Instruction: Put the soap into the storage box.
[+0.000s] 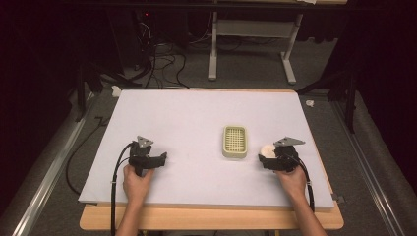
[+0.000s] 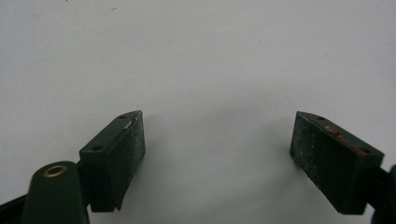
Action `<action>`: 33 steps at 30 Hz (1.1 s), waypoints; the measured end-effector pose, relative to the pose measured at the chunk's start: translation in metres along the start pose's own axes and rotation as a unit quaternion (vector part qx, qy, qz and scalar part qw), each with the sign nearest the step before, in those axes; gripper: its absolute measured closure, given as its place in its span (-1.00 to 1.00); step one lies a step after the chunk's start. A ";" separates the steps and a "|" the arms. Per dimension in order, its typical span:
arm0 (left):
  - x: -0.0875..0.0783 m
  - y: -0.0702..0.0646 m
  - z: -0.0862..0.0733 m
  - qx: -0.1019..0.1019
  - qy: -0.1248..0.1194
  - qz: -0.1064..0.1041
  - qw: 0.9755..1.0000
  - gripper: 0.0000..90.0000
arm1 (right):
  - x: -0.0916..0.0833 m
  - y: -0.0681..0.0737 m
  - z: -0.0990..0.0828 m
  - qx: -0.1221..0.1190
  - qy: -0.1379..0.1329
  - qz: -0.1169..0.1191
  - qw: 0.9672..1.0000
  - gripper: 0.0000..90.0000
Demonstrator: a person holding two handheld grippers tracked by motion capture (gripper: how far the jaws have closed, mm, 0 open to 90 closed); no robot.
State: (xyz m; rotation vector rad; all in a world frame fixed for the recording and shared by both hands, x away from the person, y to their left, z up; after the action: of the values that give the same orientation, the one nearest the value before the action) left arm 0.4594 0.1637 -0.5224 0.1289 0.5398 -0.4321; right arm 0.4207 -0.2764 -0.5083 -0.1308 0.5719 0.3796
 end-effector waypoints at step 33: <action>0.000 0.000 0.000 -0.001 0.002 -0.001 1.000 -0.59 | -0.008 0.000 0.009 0.008 -0.018 0.020 1.000 -0.45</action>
State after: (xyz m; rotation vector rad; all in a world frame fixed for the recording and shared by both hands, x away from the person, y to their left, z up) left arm 0.4592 0.1639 -0.5222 0.1284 0.5447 -0.4331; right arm 0.4185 -0.2770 -0.4965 -0.0979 0.5426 0.4152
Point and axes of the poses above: each handheld gripper's, and its own axes: x roughly forward along the jaws, z roughly out of its top, y roughly to its left, the point moved 5 cm from there along x, roughly forward along the jaws, and after that the axes turned 11 degrees about -y, right-handed, at the moved point
